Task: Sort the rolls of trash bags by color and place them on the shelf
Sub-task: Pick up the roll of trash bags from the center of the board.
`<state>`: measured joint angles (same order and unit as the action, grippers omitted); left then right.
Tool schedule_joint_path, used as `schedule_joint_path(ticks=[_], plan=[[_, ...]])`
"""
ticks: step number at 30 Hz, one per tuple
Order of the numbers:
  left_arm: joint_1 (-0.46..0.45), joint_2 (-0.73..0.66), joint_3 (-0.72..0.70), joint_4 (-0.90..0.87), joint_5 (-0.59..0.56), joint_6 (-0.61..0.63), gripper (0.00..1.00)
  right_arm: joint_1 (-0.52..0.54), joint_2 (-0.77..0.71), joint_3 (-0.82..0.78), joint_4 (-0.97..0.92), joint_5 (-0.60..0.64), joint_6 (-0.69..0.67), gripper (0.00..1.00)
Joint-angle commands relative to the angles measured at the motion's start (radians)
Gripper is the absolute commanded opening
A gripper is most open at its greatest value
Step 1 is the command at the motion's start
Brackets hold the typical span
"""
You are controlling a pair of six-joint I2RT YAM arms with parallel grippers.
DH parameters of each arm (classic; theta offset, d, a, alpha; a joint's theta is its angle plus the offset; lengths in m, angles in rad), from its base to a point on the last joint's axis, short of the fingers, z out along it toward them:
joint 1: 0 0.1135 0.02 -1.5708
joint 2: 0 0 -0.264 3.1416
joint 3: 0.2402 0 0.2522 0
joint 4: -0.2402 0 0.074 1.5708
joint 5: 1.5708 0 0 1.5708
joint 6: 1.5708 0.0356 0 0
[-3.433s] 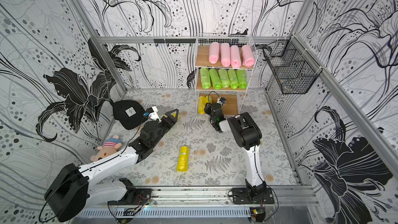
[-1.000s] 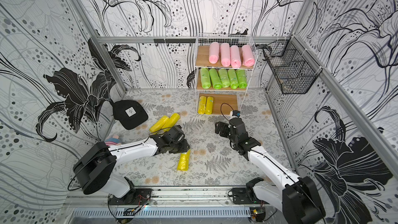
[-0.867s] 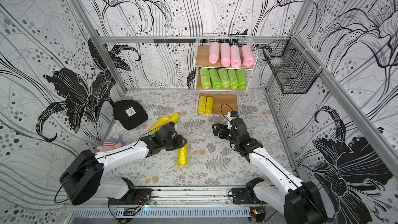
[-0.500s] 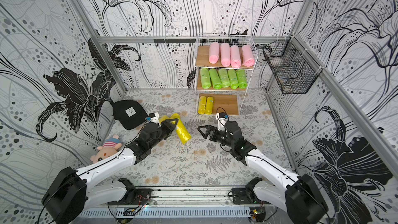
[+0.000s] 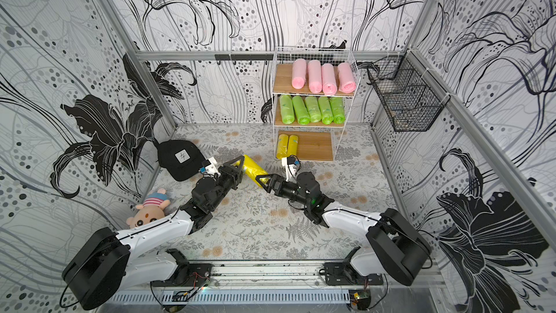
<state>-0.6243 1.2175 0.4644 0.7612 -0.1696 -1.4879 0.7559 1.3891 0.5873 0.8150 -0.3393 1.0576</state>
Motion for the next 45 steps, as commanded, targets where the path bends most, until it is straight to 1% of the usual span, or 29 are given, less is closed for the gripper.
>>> schedule_joint_path(ticks=[1,4,11,14,17,18,21,22,24,25,28,32,35,37,40,43,45], plan=[[-0.024,0.004,-0.021,0.172,-0.057,-0.038,0.01,0.01,0.01,0.039,0.145,0.045,0.03,0.91],[-0.035,0.008,-0.033,0.204,-0.073,-0.048,0.01,0.01,0.0,0.043,0.134,0.089,0.022,0.82],[-0.041,0.043,-0.033,0.249,-0.071,-0.058,0.02,0.011,-0.007,0.049,0.119,0.112,0.021,0.55],[-0.041,0.062,-0.027,0.258,-0.066,-0.063,0.05,0.012,-0.016,0.045,0.115,0.118,0.019,0.46],[-0.041,0.08,-0.022,0.261,-0.059,-0.06,0.14,0.01,-0.031,0.039,0.107,0.13,0.012,0.38],[-0.041,0.087,-0.02,0.261,-0.058,-0.059,0.2,0.01,-0.041,0.039,0.099,0.136,0.007,0.37],[-0.04,0.093,-0.021,0.251,-0.055,-0.052,0.47,0.007,-0.074,0.037,0.042,0.165,-0.027,0.36],[-0.038,0.092,-0.021,0.237,-0.052,-0.038,0.54,0.002,-0.086,0.036,0.02,0.174,-0.037,0.36],[-0.033,0.077,-0.017,0.173,-0.047,-0.027,0.64,-0.016,-0.105,0.036,-0.02,0.182,-0.052,0.35],[-0.028,0.07,-0.014,0.14,-0.043,-0.014,0.67,-0.029,-0.113,0.032,-0.038,0.187,-0.055,0.35],[-0.01,0.04,-0.009,0.042,-0.029,0.037,0.71,-0.083,-0.131,0.015,-0.091,0.197,-0.075,0.35],[0.019,-0.003,0.006,-0.111,0.002,0.1,0.71,-0.174,-0.158,-0.024,-0.169,0.243,-0.135,0.35],[0.031,-0.031,0.023,-0.195,0.017,0.159,0.71,-0.237,-0.166,-0.058,-0.192,0.321,-0.194,0.35],[0.032,-0.051,0.046,-0.263,0.014,0.21,0.71,-0.255,-0.148,-0.068,-0.19,0.415,-0.242,0.35],[0.031,-0.066,0.096,-0.367,0.014,0.298,0.71,-0.276,-0.069,-0.058,-0.115,0.512,-0.284,0.35],[0.031,-0.069,0.145,-0.449,0.029,0.376,0.72,-0.301,0.047,-0.02,-0.022,0.567,-0.306,0.35],[0.032,-0.067,0.166,-0.485,0.042,0.412,0.72,-0.323,0.134,0.025,0.021,0.571,-0.311,0.35]])
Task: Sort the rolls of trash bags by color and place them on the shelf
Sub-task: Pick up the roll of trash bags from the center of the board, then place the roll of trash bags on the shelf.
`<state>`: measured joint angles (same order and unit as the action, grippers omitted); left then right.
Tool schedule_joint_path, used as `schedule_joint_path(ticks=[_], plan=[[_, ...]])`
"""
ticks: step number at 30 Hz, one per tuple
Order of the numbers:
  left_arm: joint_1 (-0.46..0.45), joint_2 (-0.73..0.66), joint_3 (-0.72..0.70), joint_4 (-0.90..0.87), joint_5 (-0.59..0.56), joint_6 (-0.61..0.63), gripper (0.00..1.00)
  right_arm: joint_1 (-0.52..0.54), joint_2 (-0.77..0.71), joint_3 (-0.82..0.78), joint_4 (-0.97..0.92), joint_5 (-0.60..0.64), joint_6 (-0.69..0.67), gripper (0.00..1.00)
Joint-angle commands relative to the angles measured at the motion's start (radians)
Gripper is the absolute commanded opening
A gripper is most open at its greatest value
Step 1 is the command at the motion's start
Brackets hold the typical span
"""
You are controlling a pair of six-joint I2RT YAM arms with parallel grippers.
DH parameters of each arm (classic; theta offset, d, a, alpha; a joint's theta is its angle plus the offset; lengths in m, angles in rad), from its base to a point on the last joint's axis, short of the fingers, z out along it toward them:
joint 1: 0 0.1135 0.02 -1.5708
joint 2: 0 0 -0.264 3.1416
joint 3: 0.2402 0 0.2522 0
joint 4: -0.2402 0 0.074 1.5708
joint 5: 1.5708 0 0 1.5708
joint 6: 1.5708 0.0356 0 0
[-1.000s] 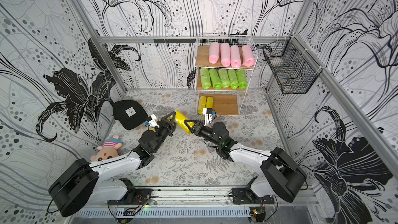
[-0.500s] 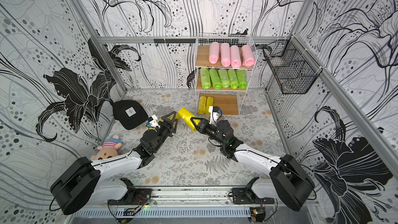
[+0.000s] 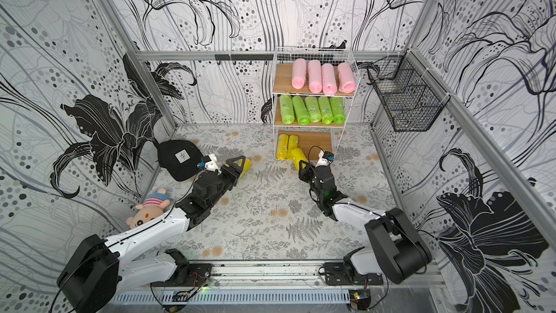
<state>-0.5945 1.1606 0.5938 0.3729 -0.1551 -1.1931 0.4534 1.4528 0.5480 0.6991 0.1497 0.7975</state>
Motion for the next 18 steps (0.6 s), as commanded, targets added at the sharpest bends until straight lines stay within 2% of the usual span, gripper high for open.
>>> schedule_joint_path(ticks=[1,8,18], plan=[[0.003,-0.009,0.044,-0.11,0.035,0.132,0.72,-0.03,0.122,0.084,0.164,0.087,-0.05,0.35],[0.004,-0.004,0.055,-0.136,0.07,0.153,0.72,-0.058,0.36,0.227,0.254,0.129,-0.064,0.35],[0.005,0.0,0.055,-0.132,0.072,0.171,0.72,-0.058,0.542,0.405,0.2,0.281,-0.047,0.35]])
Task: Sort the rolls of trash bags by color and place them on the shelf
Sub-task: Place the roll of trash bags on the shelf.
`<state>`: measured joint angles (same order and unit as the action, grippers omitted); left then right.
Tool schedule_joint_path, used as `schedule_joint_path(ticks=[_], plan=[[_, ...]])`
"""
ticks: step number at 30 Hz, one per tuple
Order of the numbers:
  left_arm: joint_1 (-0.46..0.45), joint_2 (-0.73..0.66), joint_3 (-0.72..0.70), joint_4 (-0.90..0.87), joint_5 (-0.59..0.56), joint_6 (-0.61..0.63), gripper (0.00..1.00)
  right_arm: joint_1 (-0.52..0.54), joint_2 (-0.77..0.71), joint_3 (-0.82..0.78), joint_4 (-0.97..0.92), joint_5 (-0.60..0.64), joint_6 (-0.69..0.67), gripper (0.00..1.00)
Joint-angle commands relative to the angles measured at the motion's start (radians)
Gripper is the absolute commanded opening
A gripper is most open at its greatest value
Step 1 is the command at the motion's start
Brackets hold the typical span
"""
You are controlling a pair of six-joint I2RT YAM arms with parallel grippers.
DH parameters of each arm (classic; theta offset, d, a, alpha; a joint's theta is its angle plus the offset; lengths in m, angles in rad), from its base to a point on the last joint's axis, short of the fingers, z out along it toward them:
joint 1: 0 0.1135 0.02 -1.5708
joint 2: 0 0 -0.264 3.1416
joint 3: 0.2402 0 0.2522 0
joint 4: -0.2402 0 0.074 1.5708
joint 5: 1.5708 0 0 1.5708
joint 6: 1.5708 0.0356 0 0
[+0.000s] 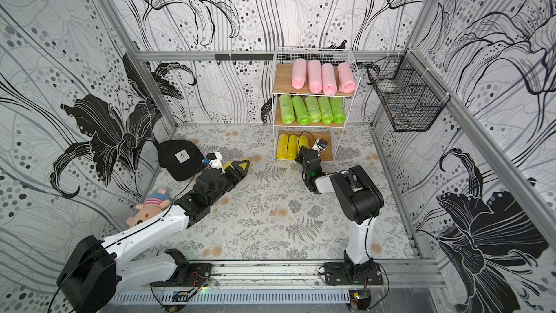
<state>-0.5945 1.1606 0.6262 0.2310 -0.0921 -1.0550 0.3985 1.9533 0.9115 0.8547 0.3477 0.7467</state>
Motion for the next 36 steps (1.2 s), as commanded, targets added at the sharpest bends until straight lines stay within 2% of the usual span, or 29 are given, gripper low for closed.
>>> schedule_joint_path(ticks=[1,11,19,26,36], plan=[[0.005,0.0,0.023,0.01,0.009,0.033,0.72,-0.004,0.057,0.054,0.04,0.097,0.017,0.35],[0.016,-0.022,0.003,0.008,0.012,0.035,0.73,-0.007,0.178,0.183,-0.034,0.081,0.059,0.36],[0.032,-0.03,0.003,0.008,0.022,0.047,0.73,-0.008,0.228,0.231,-0.07,0.023,0.083,0.43],[0.044,-0.036,-0.005,0.005,0.029,0.061,0.74,-0.007,0.208,0.207,-0.107,0.038,0.102,0.61],[0.066,-0.052,0.001,-0.082,0.013,0.131,0.76,-0.009,0.133,0.165,-0.142,0.06,0.09,0.82]])
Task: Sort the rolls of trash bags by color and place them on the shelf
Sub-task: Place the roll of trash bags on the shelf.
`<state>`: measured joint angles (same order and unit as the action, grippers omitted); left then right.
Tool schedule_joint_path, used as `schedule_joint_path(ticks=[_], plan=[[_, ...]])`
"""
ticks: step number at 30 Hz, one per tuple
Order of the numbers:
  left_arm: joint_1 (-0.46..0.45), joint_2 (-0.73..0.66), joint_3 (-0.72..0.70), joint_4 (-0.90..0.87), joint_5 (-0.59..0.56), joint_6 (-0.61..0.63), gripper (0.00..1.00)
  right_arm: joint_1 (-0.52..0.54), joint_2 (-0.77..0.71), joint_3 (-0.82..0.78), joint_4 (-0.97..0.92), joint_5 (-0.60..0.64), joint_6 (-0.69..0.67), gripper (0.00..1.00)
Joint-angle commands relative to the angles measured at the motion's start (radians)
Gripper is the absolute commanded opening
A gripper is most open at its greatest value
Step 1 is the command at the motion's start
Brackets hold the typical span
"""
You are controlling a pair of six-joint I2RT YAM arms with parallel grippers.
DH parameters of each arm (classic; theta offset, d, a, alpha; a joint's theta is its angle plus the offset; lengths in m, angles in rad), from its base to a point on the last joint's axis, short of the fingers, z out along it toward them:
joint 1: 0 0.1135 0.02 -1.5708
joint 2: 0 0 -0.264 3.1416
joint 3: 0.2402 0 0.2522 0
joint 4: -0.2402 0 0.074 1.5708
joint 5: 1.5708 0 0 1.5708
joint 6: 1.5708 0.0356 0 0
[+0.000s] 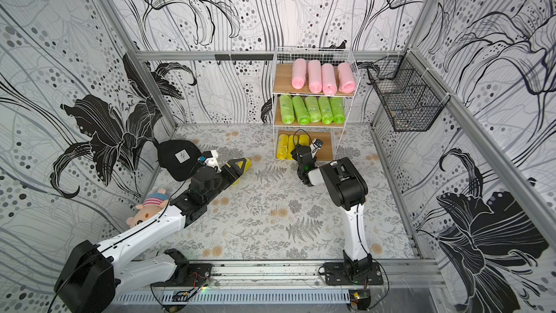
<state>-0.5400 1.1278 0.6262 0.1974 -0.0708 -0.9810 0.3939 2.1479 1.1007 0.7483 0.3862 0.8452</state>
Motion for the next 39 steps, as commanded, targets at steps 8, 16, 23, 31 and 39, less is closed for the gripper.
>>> schedule_joint_path(ticks=[8,16,23,31,39], plan=[[0.05,-0.009,0.027,-0.172,-0.017,0.181,0.79,-0.004,-0.153,-0.078,-0.082,0.026,-0.02,0.89],[0.064,0.095,0.125,-0.322,-0.052,0.387,0.79,-0.005,-0.287,-0.229,-0.069,0.048,-0.041,0.9],[0.066,0.293,0.27,-0.413,-0.122,0.591,0.79,-0.002,-0.406,-0.373,-0.062,-0.033,-0.057,0.9],[0.083,0.619,0.549,-0.584,-0.132,0.76,0.77,0.009,-0.601,-0.475,-0.204,-0.132,-0.126,0.9],[0.106,0.836,0.777,-0.718,-0.197,0.875,0.74,0.009,-0.743,-0.562,-0.298,-0.19,-0.163,0.9]])
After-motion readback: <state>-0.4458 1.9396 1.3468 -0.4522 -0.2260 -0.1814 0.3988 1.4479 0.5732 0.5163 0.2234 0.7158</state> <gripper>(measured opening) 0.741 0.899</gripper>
